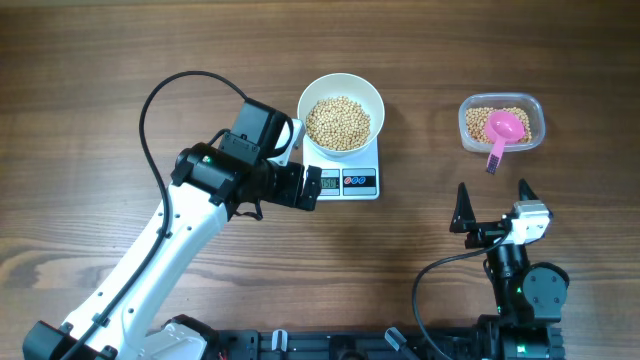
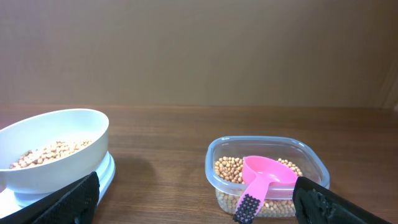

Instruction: Scoop item into bowl and weigh 150g on scale

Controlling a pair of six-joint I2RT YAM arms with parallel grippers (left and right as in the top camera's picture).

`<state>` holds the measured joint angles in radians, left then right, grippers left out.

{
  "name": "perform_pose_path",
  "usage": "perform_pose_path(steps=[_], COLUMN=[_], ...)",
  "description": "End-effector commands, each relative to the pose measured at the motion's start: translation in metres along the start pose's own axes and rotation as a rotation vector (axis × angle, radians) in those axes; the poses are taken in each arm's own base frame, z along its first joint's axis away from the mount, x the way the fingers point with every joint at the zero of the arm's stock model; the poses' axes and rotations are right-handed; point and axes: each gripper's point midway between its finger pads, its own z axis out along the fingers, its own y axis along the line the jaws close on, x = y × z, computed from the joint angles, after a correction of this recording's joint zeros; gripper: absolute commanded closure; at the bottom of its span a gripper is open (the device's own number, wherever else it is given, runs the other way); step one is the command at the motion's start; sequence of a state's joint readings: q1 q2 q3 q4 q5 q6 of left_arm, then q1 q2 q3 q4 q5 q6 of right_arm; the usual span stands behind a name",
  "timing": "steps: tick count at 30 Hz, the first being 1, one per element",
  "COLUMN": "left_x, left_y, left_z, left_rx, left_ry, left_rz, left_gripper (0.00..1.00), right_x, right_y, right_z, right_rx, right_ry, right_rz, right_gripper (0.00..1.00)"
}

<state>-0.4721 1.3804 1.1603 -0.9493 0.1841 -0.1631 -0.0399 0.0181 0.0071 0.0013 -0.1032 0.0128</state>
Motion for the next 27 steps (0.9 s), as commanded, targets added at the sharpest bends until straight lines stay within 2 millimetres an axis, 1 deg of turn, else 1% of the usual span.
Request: perform_pose_path(steps=[1,3,12,15,17,20,21,23,25,27], left_x=[0.003,0.005,0.003,0.002,0.004,0.008,0.009,0.010,0.008,0.007], left_y=[-0.002,-0.002,-0.002,-0.004,-0.006,-0.011,-0.011,-0.011,-0.013,-0.015], left_z=[0.002,0.002,0.002,-0.003,-0.010,-0.022,-0.025,-0.028,-0.033,-0.039], left_rx=[0.010,0.008,0.010,0.007,0.005,0.028,0.042,0.064,0.107,0.135], left_ry=[0.015,0.024,0.016,-0.004,-0.033,-0.116,-0.169,-0.253,-0.409,-0.521], left_rz=[-0.002,-0.003,-0.002,0.008,0.026,0.054,0.064,0.079,0.107,0.127], left_gripper=[0.00,0.00,0.00,0.00,0.00,0.00,0.00,0.00,0.00,0.00], right_x=[0.000,0.000,0.000,0.000,0.000,0.000,0.000,0.000,0.000,0.000], right_y=[-0.001,-0.001,-0.001,-0.001,-0.001,-0.001,-0.001,-0.001,-0.001,-0.001], right_z=[0.000,0.000,0.000,0.000,0.000,0.000,0.000,0.000,0.000,0.000], right_rx=[0.010,0.010,0.010,0.010,0.010,0.010,0.010,0.010,0.010,0.010], right_ry=[-0.004,-0.004,-0.004,-0.004,-0.003,-0.003,-0.004,-0.004,-0.004,-0.003], right_rz=[-0.006,-0.006,-0.006,-0.006,-0.006,-0.006,-0.006,-0.006,-0.006,-0.006], right_gripper=[0.00,0.00,0.00,0.00,0.00,0.00,0.00,0.00,0.00,0.00])
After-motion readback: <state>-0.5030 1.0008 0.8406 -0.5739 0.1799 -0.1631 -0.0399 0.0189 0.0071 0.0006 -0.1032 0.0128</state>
